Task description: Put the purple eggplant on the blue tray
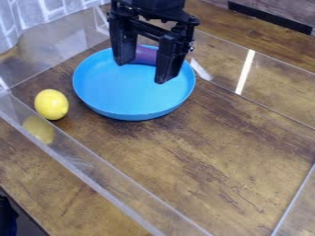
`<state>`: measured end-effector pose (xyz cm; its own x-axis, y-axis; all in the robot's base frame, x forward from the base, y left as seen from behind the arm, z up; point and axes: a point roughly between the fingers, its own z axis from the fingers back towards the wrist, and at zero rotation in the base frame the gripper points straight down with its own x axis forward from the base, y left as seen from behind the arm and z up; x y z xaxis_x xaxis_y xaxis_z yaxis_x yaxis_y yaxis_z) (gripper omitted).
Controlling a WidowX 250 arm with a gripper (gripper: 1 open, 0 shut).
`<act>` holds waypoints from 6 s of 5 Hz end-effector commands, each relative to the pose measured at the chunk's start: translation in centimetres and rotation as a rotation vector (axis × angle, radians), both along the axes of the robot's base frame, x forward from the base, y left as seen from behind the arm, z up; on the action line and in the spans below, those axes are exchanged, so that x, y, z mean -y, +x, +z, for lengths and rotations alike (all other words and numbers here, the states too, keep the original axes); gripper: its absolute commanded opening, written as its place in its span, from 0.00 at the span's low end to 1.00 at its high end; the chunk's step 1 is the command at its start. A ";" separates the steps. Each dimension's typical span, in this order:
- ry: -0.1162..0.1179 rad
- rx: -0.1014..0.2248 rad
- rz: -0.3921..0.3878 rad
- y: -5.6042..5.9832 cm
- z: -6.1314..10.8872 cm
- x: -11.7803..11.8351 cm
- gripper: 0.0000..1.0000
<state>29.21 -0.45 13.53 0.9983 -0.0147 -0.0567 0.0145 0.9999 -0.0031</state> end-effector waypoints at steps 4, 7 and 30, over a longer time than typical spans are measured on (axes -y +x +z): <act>0.017 -0.016 0.217 0.5 0.5 -3.5 1.00; -0.054 -0.036 0.183 1.5 -0.9 -5.3 1.00; -0.057 0.138 0.147 8.5 -0.4 -6.8 0.00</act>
<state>37.25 5.68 9.80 0.9933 0.1136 -0.0233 -0.1150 0.9904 -0.0761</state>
